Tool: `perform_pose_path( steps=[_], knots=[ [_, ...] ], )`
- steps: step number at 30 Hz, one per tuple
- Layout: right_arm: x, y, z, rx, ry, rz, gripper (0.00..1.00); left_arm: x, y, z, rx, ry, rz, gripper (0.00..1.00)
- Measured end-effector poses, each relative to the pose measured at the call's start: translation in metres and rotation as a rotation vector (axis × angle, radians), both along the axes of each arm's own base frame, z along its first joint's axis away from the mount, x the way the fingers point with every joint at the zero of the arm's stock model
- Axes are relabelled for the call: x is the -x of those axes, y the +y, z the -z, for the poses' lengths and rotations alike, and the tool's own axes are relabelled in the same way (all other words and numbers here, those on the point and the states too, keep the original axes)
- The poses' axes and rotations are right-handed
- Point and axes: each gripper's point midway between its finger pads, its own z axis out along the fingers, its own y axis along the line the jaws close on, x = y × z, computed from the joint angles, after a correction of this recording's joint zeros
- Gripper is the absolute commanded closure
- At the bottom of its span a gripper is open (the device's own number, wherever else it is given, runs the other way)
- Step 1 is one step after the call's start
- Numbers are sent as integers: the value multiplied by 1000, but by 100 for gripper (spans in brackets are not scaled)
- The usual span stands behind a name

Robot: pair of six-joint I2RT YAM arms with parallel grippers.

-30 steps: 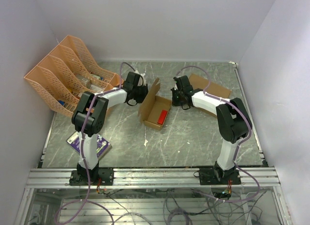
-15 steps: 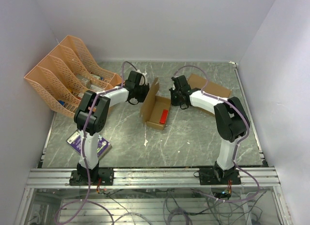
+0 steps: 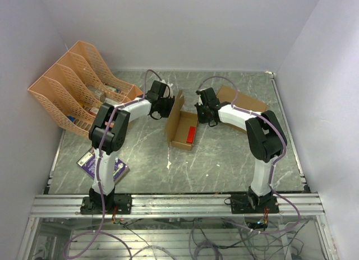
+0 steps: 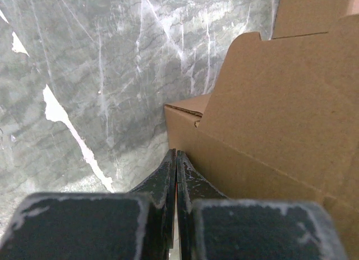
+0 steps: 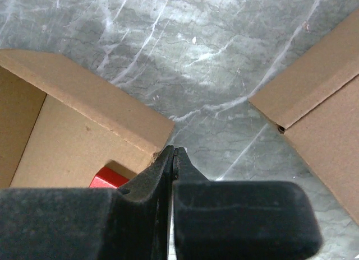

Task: Fold the paper box

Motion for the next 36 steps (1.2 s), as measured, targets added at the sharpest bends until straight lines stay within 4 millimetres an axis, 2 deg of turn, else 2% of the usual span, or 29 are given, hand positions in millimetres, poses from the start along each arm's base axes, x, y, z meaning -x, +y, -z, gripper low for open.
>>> perform_pose_path(
  steps=[9, 21, 27, 33, 36],
  knots=[
    [-2, -1, -1, 36, -26, -76, 100, -6, -2, 3, -32, 6, 28, 92],
    [-4, -23, -1, 38, -21, -53, 100, -8, 5, 5, -41, 14, 19, 92],
    [-4, -21, -2, 26, -19, -45, 100, -9, 6, 5, -41, 14, 18, 92],
    [-15, -7, -7, -3, -31, -47, 100, -8, 5, 5, -38, 15, 20, 93],
    [-14, 1, -8, -11, -33, -62, 100, -7, 4, 5, -33, 19, 26, 93]
  ],
)
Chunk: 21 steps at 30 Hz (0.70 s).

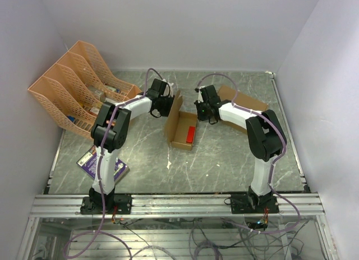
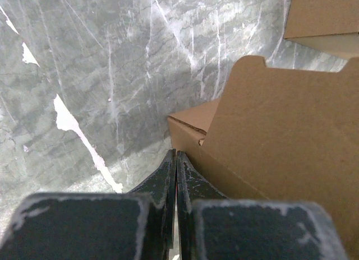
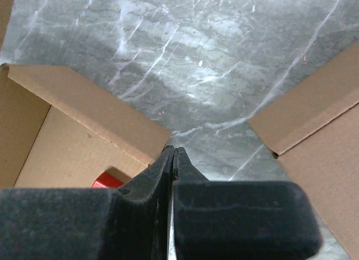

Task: Fold the paper box

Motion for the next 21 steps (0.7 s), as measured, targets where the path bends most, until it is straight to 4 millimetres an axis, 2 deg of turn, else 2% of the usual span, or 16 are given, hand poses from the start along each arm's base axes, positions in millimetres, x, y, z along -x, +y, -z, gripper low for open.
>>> perform_pose_path(
  steps=[21],
  knots=[
    [2, 3, 0, 8, -3, -3, 100, -7, -8, 13, -3, 9, 22, 92]
  ],
)
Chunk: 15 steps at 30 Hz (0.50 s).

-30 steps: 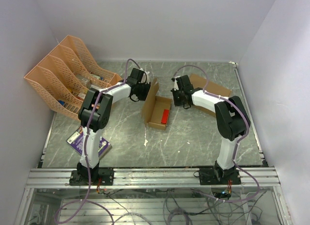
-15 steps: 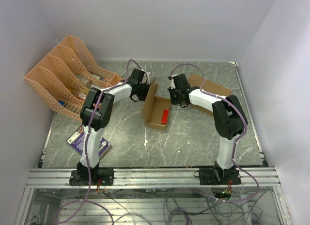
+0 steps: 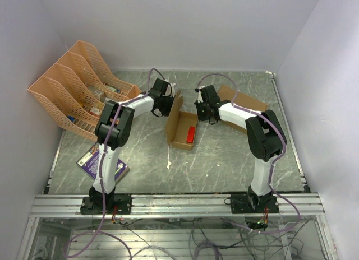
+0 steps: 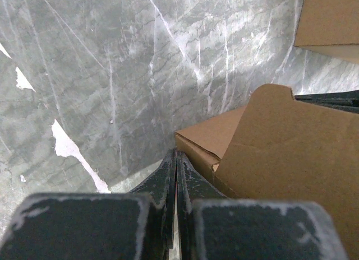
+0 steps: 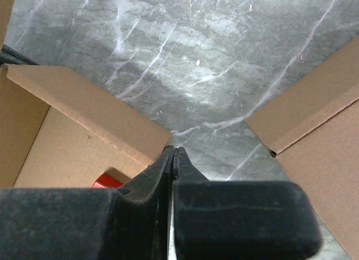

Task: Fold the paper box

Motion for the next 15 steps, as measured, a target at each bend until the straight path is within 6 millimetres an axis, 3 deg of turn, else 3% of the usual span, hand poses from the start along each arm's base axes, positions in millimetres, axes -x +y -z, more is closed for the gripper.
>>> perform_pose_path(
  steps=[5, 8, 11, 15],
  knots=[
    [1, -2, 2, 12, -8, -16, 100, -1, 1, -1, -18, 0, 18, 88],
    [9, -10, 6, 26, -15, -48, 93, -5, 13, 1, -44, 5, 2, 86],
    [25, -24, -4, 30, -39, -110, 73, -11, 40, 3, -83, 10, -54, 84],
    [31, -22, -59, -60, -166, -283, 40, -15, 102, -16, -146, -12, -182, 78]
  ],
)
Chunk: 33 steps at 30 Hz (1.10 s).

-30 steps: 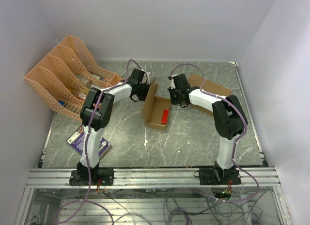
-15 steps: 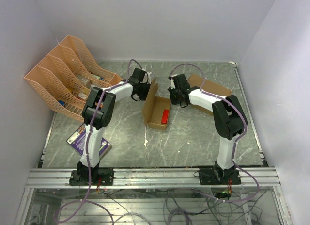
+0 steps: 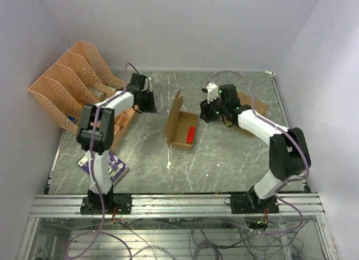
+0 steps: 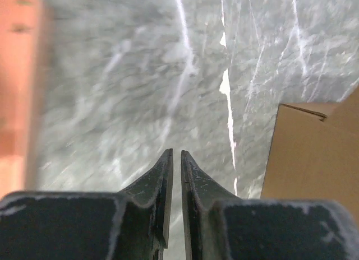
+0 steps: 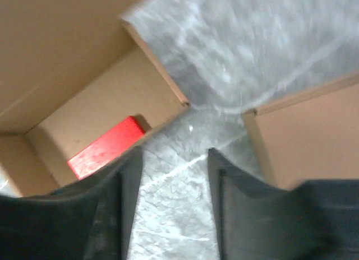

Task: Fold the paper box

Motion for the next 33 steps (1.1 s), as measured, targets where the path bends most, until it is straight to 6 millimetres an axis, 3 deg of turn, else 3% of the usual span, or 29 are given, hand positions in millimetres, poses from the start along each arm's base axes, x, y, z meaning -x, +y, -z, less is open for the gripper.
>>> perform_pose_path(
  steps=[3, 5, 7, 8, 10, 11, 12, 13, 14, 17, 20, 25, 29, 33],
  knots=[
    [-1, 14, -44, -87, -122, -189, 20, 1, 29, -44, -19, -96, -68, 73],
    [-2, 26, -66, -125, -219, -345, 20, 12, 32, -86, 0, -190, -76, 62],
    [-2, 36, -73, -132, -276, -480, 20, 28, 32, -132, 43, -314, -82, 49],
    [-5, 43, -75, -136, -303, -557, 23, 40, 34, -160, 80, -395, -94, 45],
    [-14, 54, -73, -145, -310, -637, 30, 66, 37, -196, 155, -506, -117, 43],
    [-22, 59, -71, -149, -309, -665, 39, 83, 41, -209, 195, -549, -132, 44],
    [-29, 63, -69, -152, -305, -677, 57, 95, 44, -215, 227, -575, -145, 45],
    [-37, 65, -67, -154, -300, -681, 74, 109, 47, -214, 258, -583, -162, 46],
    [-43, 65, -63, -156, -290, -675, 84, 122, 49, -210, 284, -583, -178, 48],
    [-55, 58, -49, -146, -243, -616, 98, 154, 58, -182, 325, -516, -242, 64],
    [-68, 52, -33, -122, -207, -560, 100, 173, 66, -155, 341, -433, -319, 79],
    [-93, 54, 4, -92, -141, -542, 100, 180, 61, -120, 369, -290, -379, 84],
    [-86, 50, 42, -66, -42, -554, 100, 197, 45, -80, 348, -145, -368, 88],
    [-73, 48, 57, -56, 19, -579, 100, 224, 20, -49, 370, -45, -324, 90]
  ],
)
